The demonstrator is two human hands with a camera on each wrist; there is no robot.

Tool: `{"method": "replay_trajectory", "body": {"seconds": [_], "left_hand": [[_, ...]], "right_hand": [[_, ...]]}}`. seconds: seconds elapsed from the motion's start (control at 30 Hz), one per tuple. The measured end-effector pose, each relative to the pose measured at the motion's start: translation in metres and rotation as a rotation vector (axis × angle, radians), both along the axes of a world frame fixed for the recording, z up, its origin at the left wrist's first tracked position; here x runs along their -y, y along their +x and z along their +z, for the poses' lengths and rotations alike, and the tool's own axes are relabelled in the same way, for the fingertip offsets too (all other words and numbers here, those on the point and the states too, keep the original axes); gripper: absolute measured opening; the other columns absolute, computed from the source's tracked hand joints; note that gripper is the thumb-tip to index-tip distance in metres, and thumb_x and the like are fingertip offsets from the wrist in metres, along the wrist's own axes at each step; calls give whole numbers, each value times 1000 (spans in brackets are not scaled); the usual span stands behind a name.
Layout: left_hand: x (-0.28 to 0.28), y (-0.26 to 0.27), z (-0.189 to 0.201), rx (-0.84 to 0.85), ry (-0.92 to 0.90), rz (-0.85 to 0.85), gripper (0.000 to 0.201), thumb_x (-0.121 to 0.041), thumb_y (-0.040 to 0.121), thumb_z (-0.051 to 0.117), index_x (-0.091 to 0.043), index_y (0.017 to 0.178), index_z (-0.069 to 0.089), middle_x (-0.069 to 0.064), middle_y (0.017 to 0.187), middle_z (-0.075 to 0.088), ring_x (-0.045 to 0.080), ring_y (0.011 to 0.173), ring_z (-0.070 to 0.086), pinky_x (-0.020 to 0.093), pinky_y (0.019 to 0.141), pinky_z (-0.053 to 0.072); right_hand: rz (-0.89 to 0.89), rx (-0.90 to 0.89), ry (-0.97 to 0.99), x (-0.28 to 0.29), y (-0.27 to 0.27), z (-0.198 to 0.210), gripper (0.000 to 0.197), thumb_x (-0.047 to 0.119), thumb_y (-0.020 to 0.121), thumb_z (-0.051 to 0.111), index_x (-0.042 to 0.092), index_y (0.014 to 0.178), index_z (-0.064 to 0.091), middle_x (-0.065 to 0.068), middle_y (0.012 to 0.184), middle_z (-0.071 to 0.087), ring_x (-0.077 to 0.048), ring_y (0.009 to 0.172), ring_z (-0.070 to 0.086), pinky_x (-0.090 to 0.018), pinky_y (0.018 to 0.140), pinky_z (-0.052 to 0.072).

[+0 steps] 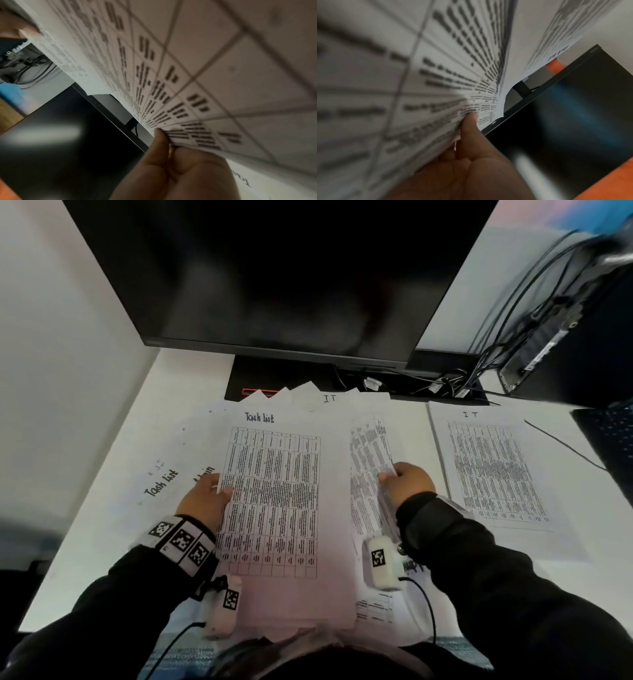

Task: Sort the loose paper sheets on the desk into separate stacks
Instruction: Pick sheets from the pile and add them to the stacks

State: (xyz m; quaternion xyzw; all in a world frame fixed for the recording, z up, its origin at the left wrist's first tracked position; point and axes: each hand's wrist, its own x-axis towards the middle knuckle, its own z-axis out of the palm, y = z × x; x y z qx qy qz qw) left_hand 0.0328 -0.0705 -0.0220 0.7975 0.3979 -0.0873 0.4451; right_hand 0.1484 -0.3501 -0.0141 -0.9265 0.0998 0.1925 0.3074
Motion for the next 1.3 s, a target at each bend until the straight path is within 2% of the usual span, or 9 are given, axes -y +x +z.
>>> {"method": "replay_trajectory", "body": {"seconds": [0.2,0.4,0.53,0.67,0.77,0.87,0.97,1.17,1.3], "left_hand": [[-5,-1,-2,-53,28,23,47,-23,96,47,-7,139,37,13,143,43,30,129,41,36,107,30],[-9,0,-6,-101,-34,52,40,-21,92,53,1,124,49,20,120,58,35,110,55,41,96,41],[-5,4,-5,-112,-71,28,55,-33,91,55,-7,136,40,16,137,49,34,123,47,42,107,35],[1,3,-4,-138,-53,-23,75,-40,87,60,-9,145,25,11,150,31,30,136,33,41,111,27],[2,2,-4,-117,-29,-22,77,-33,84,66,-11,146,25,9,151,31,29,136,33,42,112,27],[0,-2,-3,-73,-11,1,75,-27,85,66,-8,145,26,11,150,31,29,137,32,41,113,26],[-6,-6,-7,34,-73,31,74,-26,83,67,-8,144,30,10,148,36,29,134,37,42,111,29],[-9,-11,2,143,-121,14,40,-27,83,66,-16,121,56,3,107,67,24,97,63,42,92,48],[-8,-12,9,157,-134,-24,39,-27,84,64,-15,120,56,-3,98,66,25,99,61,31,76,46]], "right_hand": [[-85,228,-100,7,5,10,26,33,90,53,25,66,48,11,51,43,-20,67,48,-33,86,39],[-82,76,75,13,1,10,5,12,91,53,16,88,56,-7,82,58,-22,74,52,-21,70,38],[98,-128,68,-2,-17,2,7,16,90,58,14,91,51,-10,93,61,-21,73,53,-25,67,45],[318,-252,139,-25,-40,7,18,14,92,56,13,108,49,-3,95,61,-19,80,58,-36,83,51],[435,-256,75,-28,-41,12,29,15,96,47,9,125,46,-9,115,58,-24,103,57,-26,82,42],[307,-81,91,-15,-27,17,31,6,96,38,15,121,53,-8,116,59,-23,101,57,-19,77,36],[276,16,21,0,-11,25,48,5,92,46,20,137,43,-4,135,52,-21,118,52,-24,97,39],[427,-100,-114,-2,-6,29,47,26,87,62,18,132,51,-1,140,49,-19,126,47,-26,105,34],[397,-2,-61,-4,-6,28,22,21,90,59,12,109,65,-1,93,64,-20,90,57,-18,79,36]]}}
